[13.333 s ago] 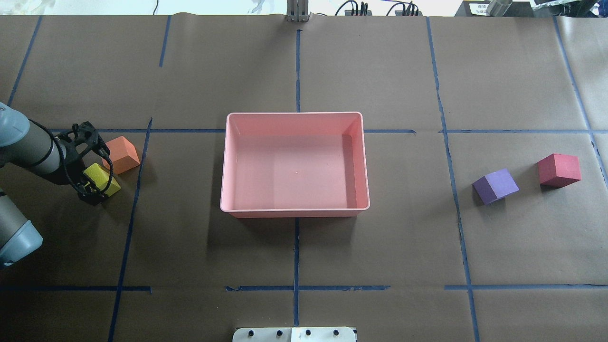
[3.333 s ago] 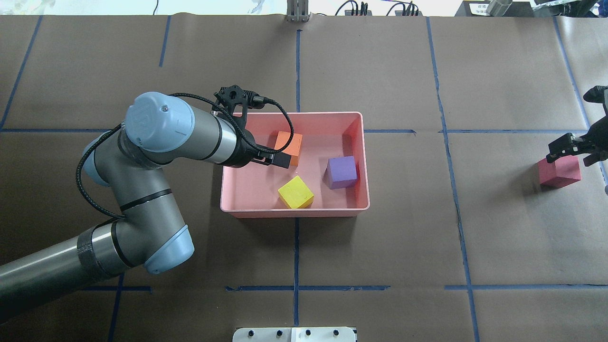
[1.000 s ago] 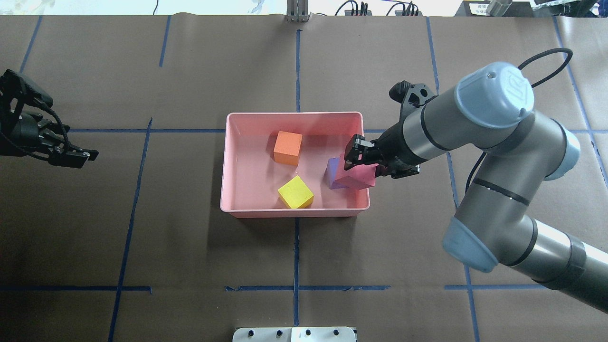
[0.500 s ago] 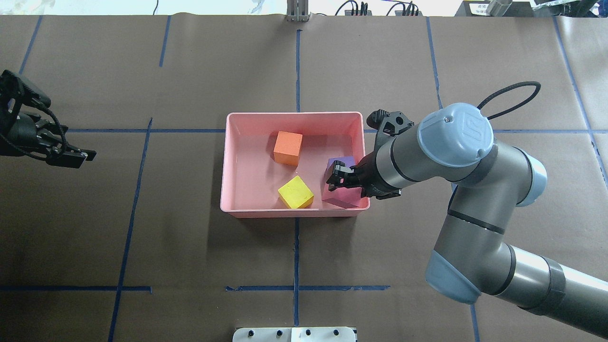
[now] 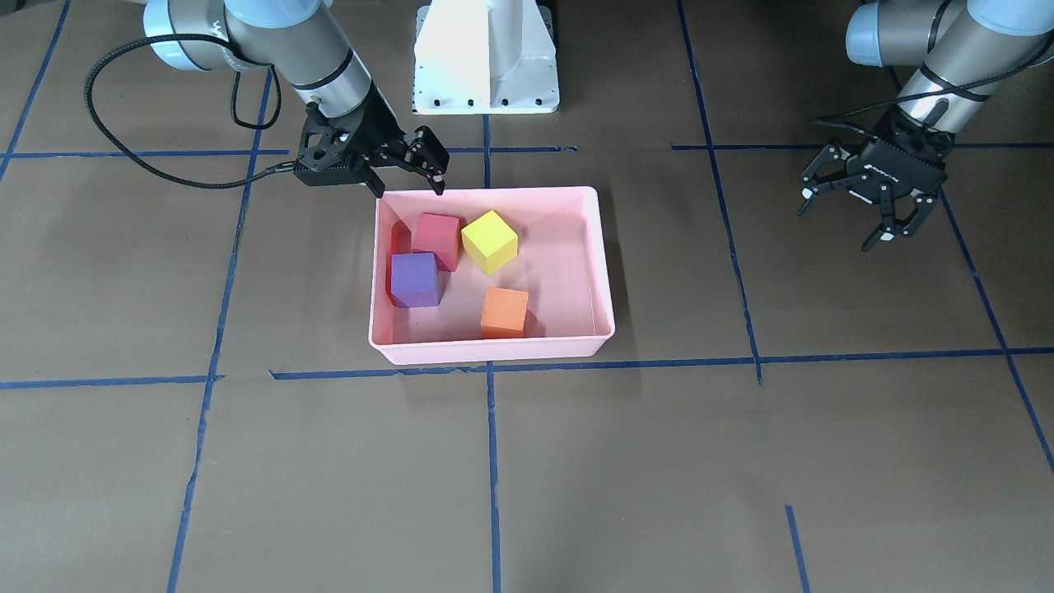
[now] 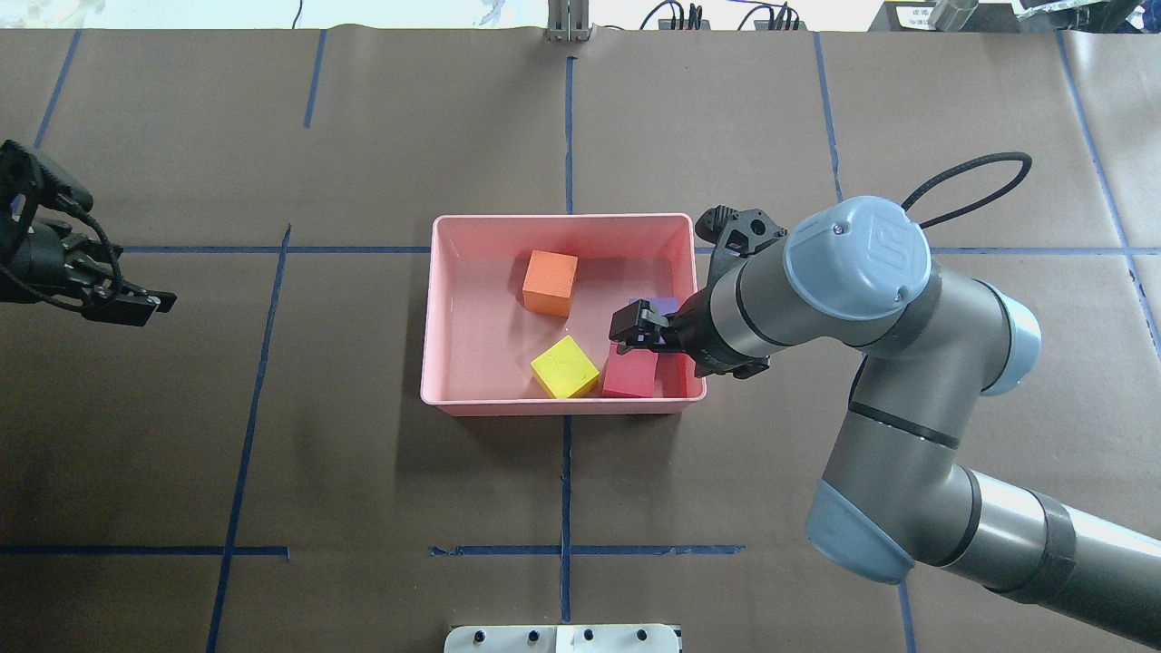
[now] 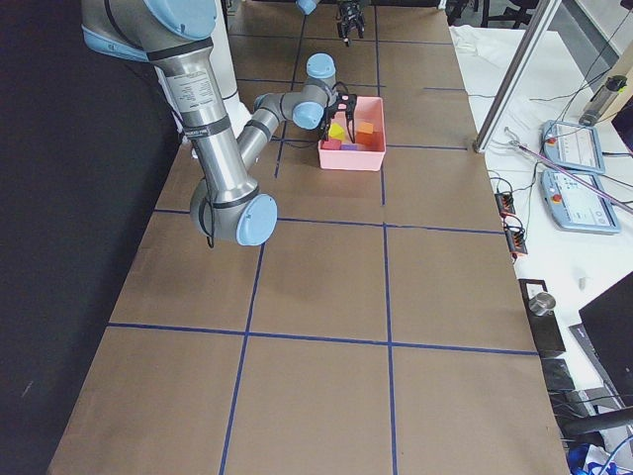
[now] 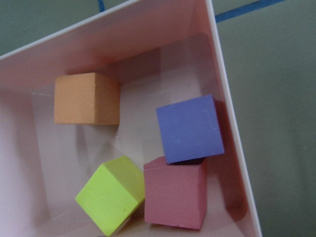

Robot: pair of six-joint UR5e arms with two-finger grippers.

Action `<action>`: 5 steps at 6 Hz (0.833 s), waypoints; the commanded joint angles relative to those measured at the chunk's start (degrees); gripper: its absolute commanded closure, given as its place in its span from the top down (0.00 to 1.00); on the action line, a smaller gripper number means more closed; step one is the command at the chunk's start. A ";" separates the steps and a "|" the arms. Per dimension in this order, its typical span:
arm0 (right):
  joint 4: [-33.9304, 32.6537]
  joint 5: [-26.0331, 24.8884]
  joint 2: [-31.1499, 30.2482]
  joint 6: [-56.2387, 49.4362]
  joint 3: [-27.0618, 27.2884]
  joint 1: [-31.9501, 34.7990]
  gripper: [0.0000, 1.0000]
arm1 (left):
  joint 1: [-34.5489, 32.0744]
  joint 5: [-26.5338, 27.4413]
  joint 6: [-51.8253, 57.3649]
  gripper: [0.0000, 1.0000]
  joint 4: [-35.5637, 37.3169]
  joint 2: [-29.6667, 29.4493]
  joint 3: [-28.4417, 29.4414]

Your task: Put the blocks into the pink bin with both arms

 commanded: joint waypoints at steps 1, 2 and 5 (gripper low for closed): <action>-1.88 6.22 -7.19 -7.55 4.78 9.06 1.00 | -5.58 -4.21 10.82 1.00 0.19 5.52 2.09; -1.80 11.40 -12.54 -14.75 6.27 14.69 1.00 | -11.53 -8.87 17.49 1.00 0.36 6.25 7.93; -1.19 21.11 -28.10 -38.56 8.31 27.38 1.00 | -26.59 -13.47 23.79 1.00 17.92 3.63 13.54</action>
